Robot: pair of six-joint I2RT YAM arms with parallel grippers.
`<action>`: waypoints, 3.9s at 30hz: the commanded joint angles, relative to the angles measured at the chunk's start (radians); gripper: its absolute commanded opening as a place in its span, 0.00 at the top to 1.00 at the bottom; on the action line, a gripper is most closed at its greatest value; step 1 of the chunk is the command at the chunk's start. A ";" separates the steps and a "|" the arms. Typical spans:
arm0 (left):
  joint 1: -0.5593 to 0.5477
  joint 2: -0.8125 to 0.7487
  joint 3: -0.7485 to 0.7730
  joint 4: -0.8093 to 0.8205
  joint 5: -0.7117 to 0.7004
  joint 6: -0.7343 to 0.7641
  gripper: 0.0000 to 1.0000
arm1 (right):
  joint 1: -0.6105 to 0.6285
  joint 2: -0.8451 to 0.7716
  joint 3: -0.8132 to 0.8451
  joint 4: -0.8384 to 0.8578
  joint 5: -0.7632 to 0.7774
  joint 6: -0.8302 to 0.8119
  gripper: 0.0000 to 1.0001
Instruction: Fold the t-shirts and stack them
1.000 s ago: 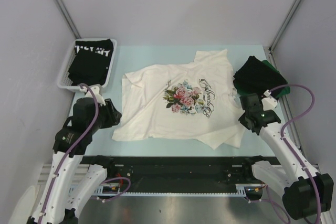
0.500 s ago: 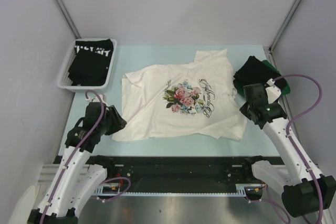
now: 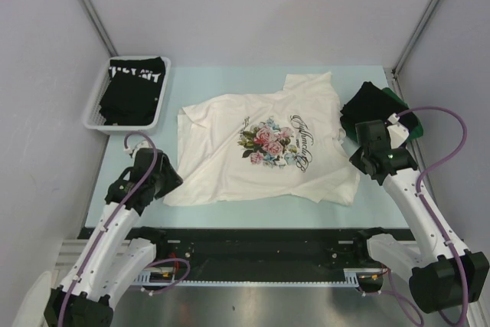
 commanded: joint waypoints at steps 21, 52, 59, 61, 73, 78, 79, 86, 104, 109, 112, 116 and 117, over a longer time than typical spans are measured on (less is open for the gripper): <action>-0.007 0.165 -0.203 0.266 -0.144 -0.179 0.47 | -0.120 -0.001 0.034 0.017 -0.089 -0.136 1.00; -0.016 0.282 -0.155 0.079 -0.287 -0.271 0.48 | -0.157 -0.008 -0.001 0.024 -0.118 -0.157 1.00; -0.018 0.289 -0.177 0.105 -0.279 -0.261 0.55 | -0.175 -0.007 -0.010 0.022 -0.129 -0.165 1.00; -0.018 0.289 -0.178 0.106 -0.278 -0.260 0.59 | -0.177 -0.005 -0.012 0.027 -0.132 -0.168 1.00; -0.018 0.318 -0.191 0.114 -0.259 -0.252 0.64 | -0.179 0.002 -0.012 0.042 -0.137 -0.179 1.00; -0.018 0.332 -0.180 0.113 -0.273 -0.255 0.53 | -0.180 0.004 -0.012 0.040 -0.135 -0.178 1.00; -0.018 0.331 -0.178 0.119 -0.267 -0.254 0.52 | -0.180 0.004 -0.012 0.040 -0.134 -0.180 1.00; -0.018 0.351 -0.203 0.212 -0.229 -0.223 0.54 | -0.180 0.007 -0.013 0.039 -0.134 -0.180 1.00; -0.016 0.368 -0.208 0.248 -0.209 -0.195 1.00 | -0.179 0.018 -0.012 0.047 -0.131 -0.191 1.00; -0.018 0.348 -0.191 0.217 -0.210 -0.195 1.00 | -0.179 0.021 -0.012 0.051 -0.114 -0.201 1.00; -0.018 0.323 -0.160 0.183 -0.215 -0.160 1.00 | -0.179 0.021 -0.012 0.060 -0.095 -0.209 1.00; -0.018 0.283 -0.094 0.120 -0.242 -0.136 1.00 | -0.182 0.028 -0.012 0.071 -0.083 -0.223 1.00; -0.021 0.256 -0.073 0.104 -0.235 -0.116 1.00 | -0.183 0.031 -0.012 0.076 -0.076 -0.226 1.00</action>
